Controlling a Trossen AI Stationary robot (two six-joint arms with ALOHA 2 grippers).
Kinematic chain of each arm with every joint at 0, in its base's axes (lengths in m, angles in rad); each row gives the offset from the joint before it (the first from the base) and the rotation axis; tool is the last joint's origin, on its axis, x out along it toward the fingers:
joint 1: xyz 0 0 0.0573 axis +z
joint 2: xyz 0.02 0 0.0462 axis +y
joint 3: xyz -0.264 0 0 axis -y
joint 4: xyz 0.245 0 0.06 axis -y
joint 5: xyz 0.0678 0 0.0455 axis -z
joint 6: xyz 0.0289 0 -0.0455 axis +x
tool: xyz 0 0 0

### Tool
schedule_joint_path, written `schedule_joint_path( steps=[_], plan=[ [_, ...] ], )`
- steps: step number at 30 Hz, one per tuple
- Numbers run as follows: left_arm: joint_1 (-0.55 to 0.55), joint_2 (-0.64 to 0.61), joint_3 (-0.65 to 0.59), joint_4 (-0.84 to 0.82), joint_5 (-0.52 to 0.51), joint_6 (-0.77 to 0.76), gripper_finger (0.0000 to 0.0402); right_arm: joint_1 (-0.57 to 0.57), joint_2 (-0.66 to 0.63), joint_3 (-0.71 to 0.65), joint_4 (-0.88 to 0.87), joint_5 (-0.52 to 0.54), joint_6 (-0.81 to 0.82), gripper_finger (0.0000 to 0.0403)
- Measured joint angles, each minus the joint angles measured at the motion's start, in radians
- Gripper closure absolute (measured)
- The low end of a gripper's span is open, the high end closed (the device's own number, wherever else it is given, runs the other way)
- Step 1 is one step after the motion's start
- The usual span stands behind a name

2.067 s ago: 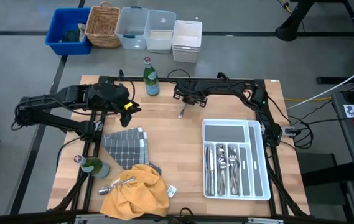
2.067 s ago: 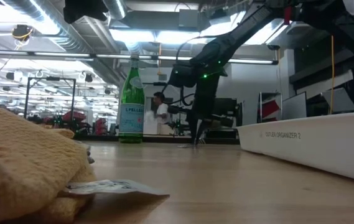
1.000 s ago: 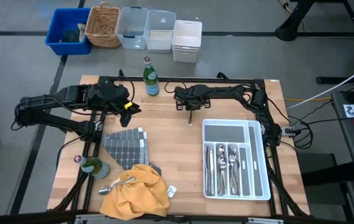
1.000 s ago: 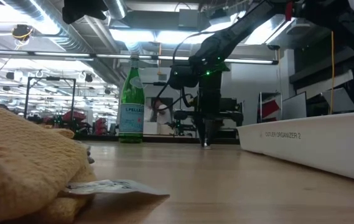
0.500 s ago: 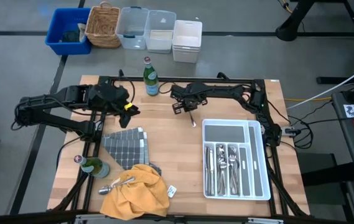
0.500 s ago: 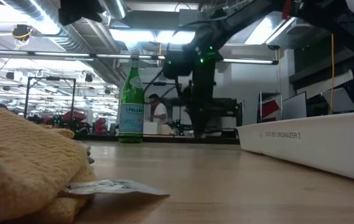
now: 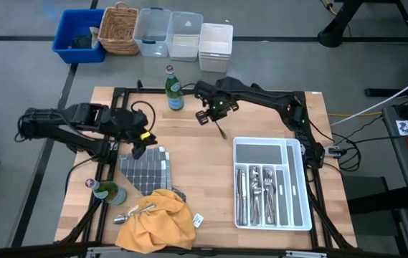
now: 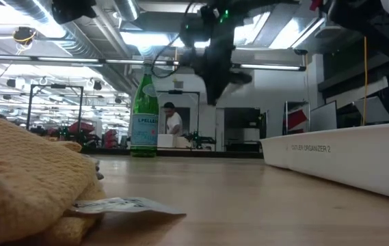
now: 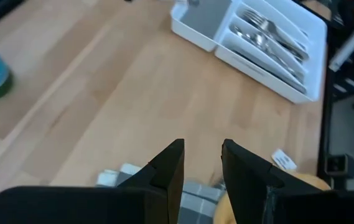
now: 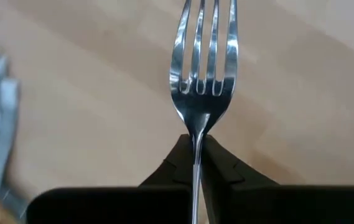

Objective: Sort silverware
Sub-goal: Stack the silver fork into the white utensil tray with the other silver forks

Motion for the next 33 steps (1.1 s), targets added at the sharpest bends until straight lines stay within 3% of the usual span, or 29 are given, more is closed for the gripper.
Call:
schedule_joint_path(
  steps=[7, 11, 18, 33],
  plan=[
    [-0.091, 0.000, 0.000, 0.010, -0.011, -0.002, 0.0306, 0.050, -0.003, 0.195, -0.259, -0.073, -0.020, 0.0390],
    [-0.132, 0.000, -0.002, 0.030, -0.043, -0.014, 0.0306, 0.113, -0.036, 0.212, -0.253, -0.116, 0.009, 0.0389],
    [-0.189, 0.006, -0.052, 0.100, -0.047, -0.027, 0.0306, 0.266, -0.099, 0.195, -0.249, -0.084, 0.100, 0.0389],
    [-0.345, 0.005, -0.163, 0.153, -0.035, -0.018, 0.0306, 0.686, -0.174, 0.190, -0.249, 0.120, 0.702, 0.0389]
  ],
)
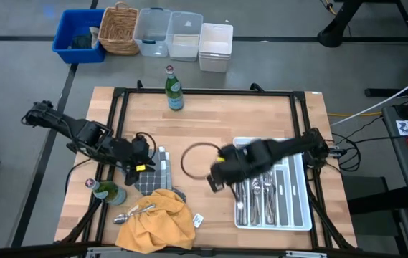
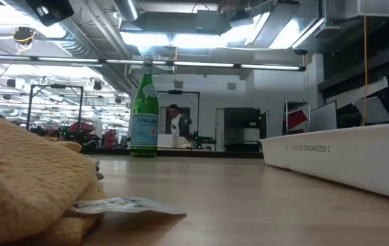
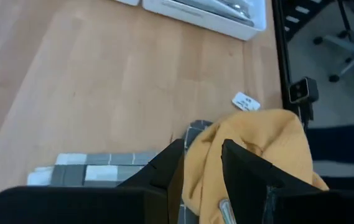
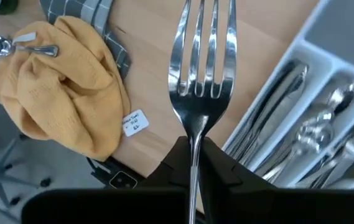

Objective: Sort silverware
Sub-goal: Stack the silver fork into the white utensil tray with the other silver forks

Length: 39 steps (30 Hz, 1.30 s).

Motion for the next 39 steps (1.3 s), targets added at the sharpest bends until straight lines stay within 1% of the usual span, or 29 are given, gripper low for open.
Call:
schedule_joint_path(
  steps=[4, 9, 15, 22, 27, 32, 39],
  plan=[
    [-0.022, 0.001, -0.001, 0.044, -0.018, 0.030, 0.0306, 0.097, 0.000, -0.047, -0.001, 0.074, 0.154, 0.0389],
    [-0.024, 0.003, -0.001, 0.171, -0.059, 0.078, 0.0306, 0.187, -0.008, -0.166, -0.001, 0.086, 0.289, 0.0388],
    [-0.023, 0.025, -0.001, 0.284, -0.069, 0.128, 0.0306, 0.267, -0.063, -0.402, -0.001, 0.057, 0.451, 0.0388],
    [-0.023, 0.064, -0.001, 0.294, -0.069, 0.101, 0.0306, 0.338, -0.190, -0.701, -0.001, 0.051, 0.632, 0.0388],
    [-0.023, 0.089, -0.001, 0.294, -0.069, 0.098, 0.0306, 0.373, -0.219, -0.860, 0.021, 0.064, 0.656, 0.0388],
    [-0.023, 0.105, -0.001, 0.294, -0.069, 0.097, 0.0306, 0.379, -0.219, -0.989, 0.207, 0.106, 0.644, 0.0388],
    [-0.022, 0.108, -0.001, 0.294, -0.068, 0.078, 0.0306, 0.376, -0.219, -1.133, 0.318, 0.104, 0.668, 0.0388]
  ],
)
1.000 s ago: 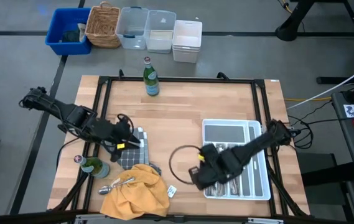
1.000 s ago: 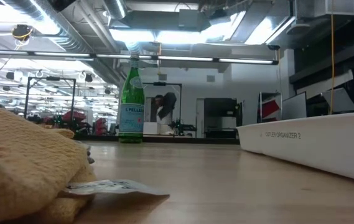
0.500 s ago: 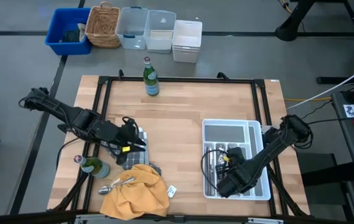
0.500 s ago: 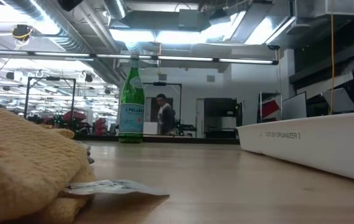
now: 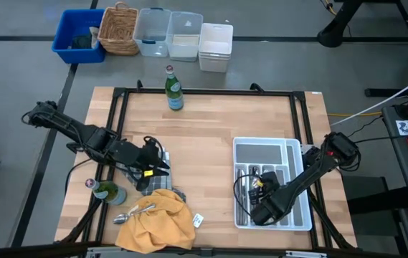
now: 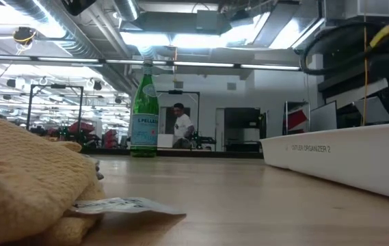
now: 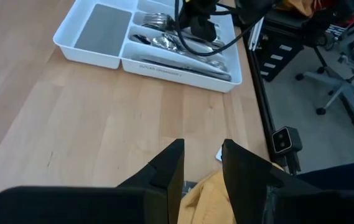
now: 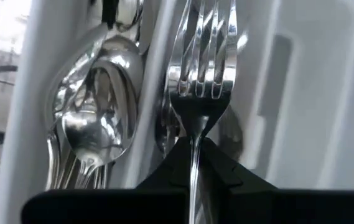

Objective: Sort silverware
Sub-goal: Stack the silver fork into the white utensil tray with the other silver forks

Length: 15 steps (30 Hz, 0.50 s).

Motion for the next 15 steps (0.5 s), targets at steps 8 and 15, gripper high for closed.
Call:
schedule_joint_path(
  steps=[8, 15],
  plan=[
    [0.000, 0.000, 0.000, 0.000, 0.000, -0.015, 0.0306, 0.000, -0.001, -0.069, 0.119, 0.008, 0.006, 0.0388],
    [-0.002, 0.000, 0.000, -0.001, 0.031, -0.088, 0.0306, 0.000, 0.000, -0.071, 0.125, 0.001, 0.001, 0.0341]
  ],
)
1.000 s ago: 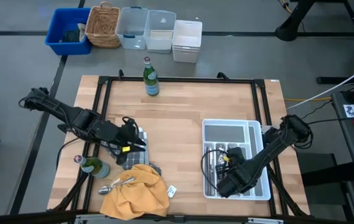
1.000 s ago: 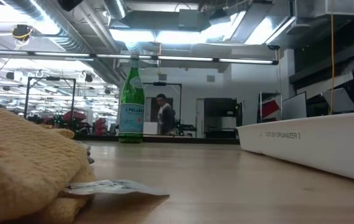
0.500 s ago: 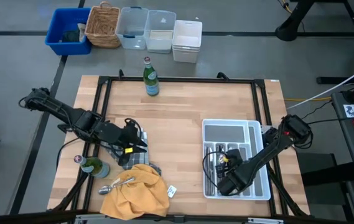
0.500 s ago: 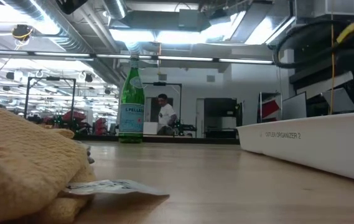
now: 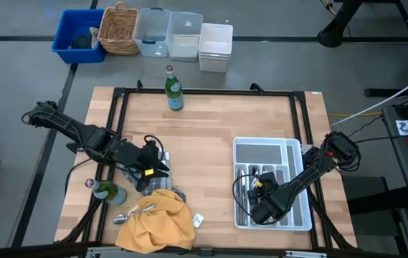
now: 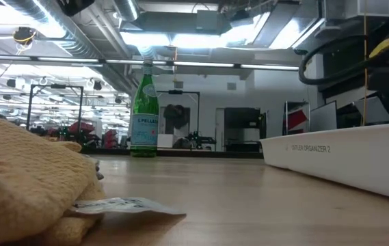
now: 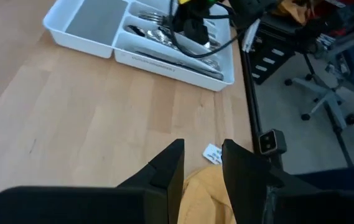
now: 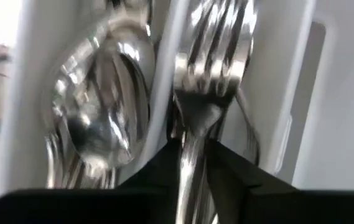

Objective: Sort silverware
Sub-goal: Stack the silver fork into the white utensil tray with the other silver forks, then stack the silver spoon into the white utensil tray with the other silver spoons

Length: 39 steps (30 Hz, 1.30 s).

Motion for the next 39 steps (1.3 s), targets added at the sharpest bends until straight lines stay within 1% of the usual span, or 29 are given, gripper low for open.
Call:
schedule_joint_path(
  steps=[4, 7, 10, 12, 17, 22, 28, 30, 36, 39],
  plan=[
    [0.000, 0.000, 0.001, -0.001, 0.041, 0.050, 0.0306, 0.000, 0.003, -0.001, 0.005, -0.010, -0.001, 0.0297],
    [0.000, 0.000, 0.015, -0.002, 0.075, 0.084, 0.0306, 0.000, 0.003, -0.001, 0.004, -0.031, -0.002, 0.0279],
    [0.000, 0.000, 0.036, -0.003, 0.102, 0.130, 0.0306, 0.000, 0.003, 0.003, -0.002, -0.061, -0.011, 0.0273],
    [0.000, 0.000, 0.044, -0.002, 0.126, 0.165, 0.0306, 0.000, 0.003, 0.013, -0.002, -0.065, -0.044, 0.0272],
    [0.000, 0.018, 0.046, -0.042, 0.230, 0.166, 0.0306, 0.000, 0.003, 0.065, -0.033, -0.065, -0.114, 0.0272],
    [0.002, 0.106, 0.046, -0.123, 0.337, 0.104, 0.0306, 0.000, 0.003, 0.127, -0.093, -0.062, -0.132, 0.0272],
    [-0.002, 0.268, 0.046, -0.152, 0.492, 0.092, 0.0306, 0.000, 0.003, 0.195, -0.152, -0.061, -0.135, 0.0272],
    [-0.011, 0.321, 0.046, -0.193, 0.533, 0.093, 0.0306, 0.000, 0.002, 0.219, -0.170, -0.061, -0.137, 0.0271],
    [-0.040, 0.443, 0.046, -0.373, 0.592, 0.111, 0.0306, 0.000, 0.002, 0.273, -0.201, -0.041, -0.189, 0.0271],
    [-0.053, 0.488, 0.046, -0.408, 0.592, 0.111, 0.0306, 0.000, 0.002, 0.283, -0.211, -0.032, -0.191, 0.0271]
  ],
)
